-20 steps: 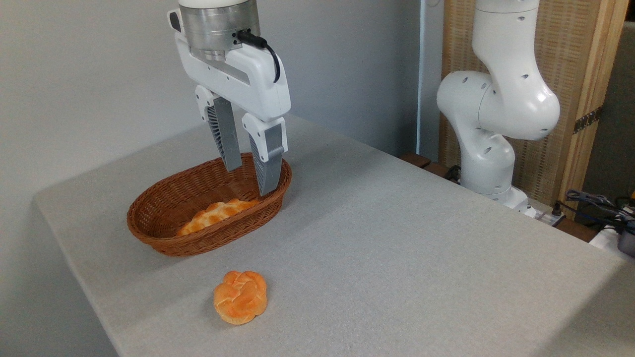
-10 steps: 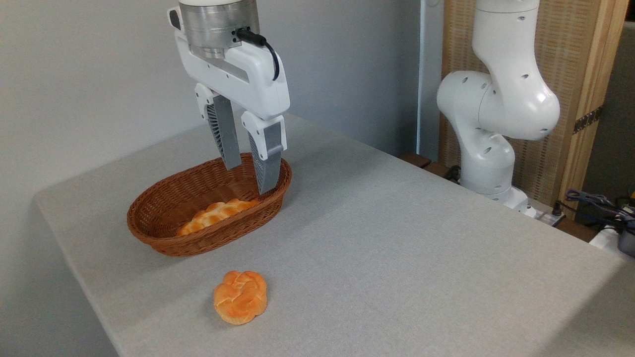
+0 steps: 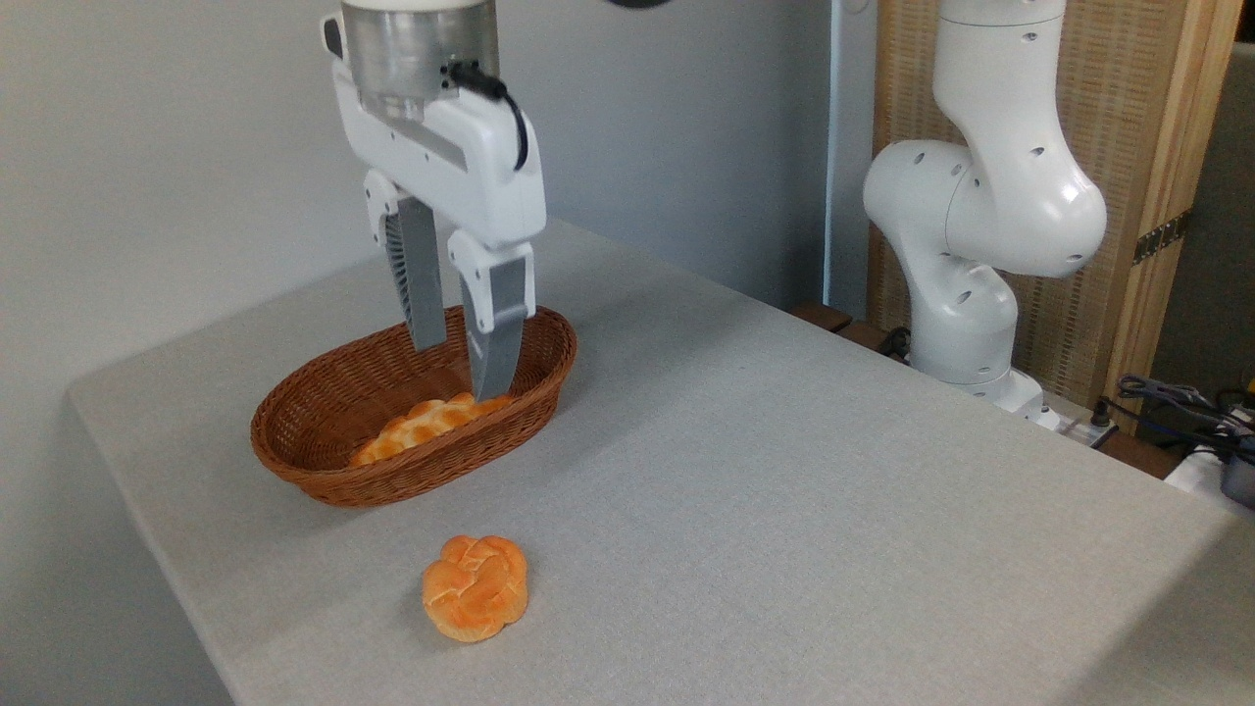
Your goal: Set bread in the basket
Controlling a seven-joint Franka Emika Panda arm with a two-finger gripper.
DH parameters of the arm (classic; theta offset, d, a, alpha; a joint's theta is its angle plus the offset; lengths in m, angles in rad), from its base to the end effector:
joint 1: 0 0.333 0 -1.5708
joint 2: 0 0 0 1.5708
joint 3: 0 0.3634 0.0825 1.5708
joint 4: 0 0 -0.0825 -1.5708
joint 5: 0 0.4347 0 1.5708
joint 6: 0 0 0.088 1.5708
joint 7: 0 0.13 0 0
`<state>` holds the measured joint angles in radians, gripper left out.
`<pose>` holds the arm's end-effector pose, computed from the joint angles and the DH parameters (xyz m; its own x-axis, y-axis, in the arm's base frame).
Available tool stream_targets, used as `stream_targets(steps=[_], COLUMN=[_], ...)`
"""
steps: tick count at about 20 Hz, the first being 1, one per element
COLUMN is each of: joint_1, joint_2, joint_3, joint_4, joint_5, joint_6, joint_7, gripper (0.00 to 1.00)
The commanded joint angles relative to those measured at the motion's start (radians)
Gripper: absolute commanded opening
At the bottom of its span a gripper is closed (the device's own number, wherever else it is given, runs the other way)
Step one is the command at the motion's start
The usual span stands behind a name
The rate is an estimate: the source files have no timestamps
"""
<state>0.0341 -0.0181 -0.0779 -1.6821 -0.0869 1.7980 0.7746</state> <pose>0.6200 -0.0369 0.6228 0.6833 -0.7136 0.1543 -0.7184 -0.6949 -0.0321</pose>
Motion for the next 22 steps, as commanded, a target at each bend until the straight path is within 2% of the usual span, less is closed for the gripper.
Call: stream_targets(steps=[1,4,8,13,15,20,21,22], joint_1=[-0.003,-0.003,-0.003,-0.003,-0.003,-0.003,-0.003,-0.003], joint_2=[0.020,0.029,0.087,0.132,0.150,0.175,0.176,0.179], joint_3=[0.006,0.000,-0.002,0.000,0.000,-0.002,-0.002,-0.003], joint_4=[-0.106,-0.206,-0.223,-0.223,-0.225,-0.246,-0.249,-0.251], joint_5=[0.016,0.018,0.019,0.030,0.067,0.073,0.072,0.072], joint_6=[0.197,0.325,0.391,0.416,0.414,0.414,0.414,0.412], joint_7=[0.032,0.041,0.051,0.058,0.069,0.089,0.091,0.092], gripper=[1.00,1.00,1.00,1.00,1.00,1.00,0.99,0.85])
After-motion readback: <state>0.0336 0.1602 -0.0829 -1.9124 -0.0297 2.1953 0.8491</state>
